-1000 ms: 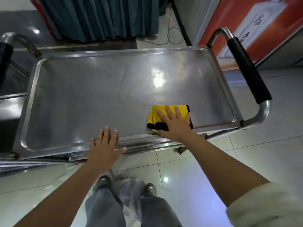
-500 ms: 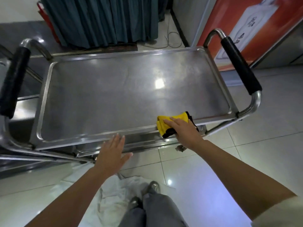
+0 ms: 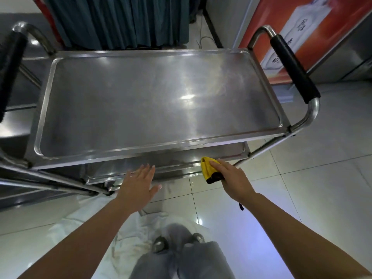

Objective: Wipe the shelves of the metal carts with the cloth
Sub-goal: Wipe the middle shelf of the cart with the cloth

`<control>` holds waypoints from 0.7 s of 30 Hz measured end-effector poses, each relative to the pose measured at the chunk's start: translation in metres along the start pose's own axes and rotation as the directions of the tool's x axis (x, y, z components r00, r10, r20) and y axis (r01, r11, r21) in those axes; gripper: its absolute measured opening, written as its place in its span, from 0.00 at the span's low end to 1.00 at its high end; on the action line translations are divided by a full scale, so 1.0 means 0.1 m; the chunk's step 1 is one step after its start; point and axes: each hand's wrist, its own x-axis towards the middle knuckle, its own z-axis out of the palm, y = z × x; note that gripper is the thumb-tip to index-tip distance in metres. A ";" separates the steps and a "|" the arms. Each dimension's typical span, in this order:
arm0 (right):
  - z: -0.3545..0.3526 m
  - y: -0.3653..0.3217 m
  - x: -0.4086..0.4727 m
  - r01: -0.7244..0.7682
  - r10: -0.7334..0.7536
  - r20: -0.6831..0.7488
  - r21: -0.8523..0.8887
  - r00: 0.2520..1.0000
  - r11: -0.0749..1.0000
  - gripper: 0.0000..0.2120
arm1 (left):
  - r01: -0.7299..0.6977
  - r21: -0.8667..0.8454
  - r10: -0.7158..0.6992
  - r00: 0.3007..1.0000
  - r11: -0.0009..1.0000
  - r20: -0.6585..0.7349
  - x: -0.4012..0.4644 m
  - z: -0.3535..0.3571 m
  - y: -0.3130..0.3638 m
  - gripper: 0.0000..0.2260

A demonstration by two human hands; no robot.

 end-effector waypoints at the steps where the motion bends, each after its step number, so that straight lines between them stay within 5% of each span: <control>1: 0.07 0.07 0.10 -0.001 0.001 -0.003 -0.019 1.000 1.000 0.31 | 0.006 0.007 -0.006 1.000 1.000 -0.012 0.10 0.07 0.01 0.31; 6: 0.68 0.60 0.75 0.021 -0.024 -0.023 -0.127 0.999 0.992 0.35 | 0.026 -0.074 -0.026 1.000 0.997 0.003 0.93 0.71 0.04 0.31; 14: 2.14 1.16 1.80 0.051 -0.082 -0.150 -0.199 0.985 0.979 0.33 | -0.076 0.034 0.083 0.932 0.997 -0.353 2.49 1.96 0.19 0.30; 21: 2.49 1.27 2.08 0.163 -0.242 -0.392 -0.225 0.888 0.961 0.32 | -0.008 -0.045 -0.020 0.805 0.999 -0.593 3.13 2.30 0.27 0.35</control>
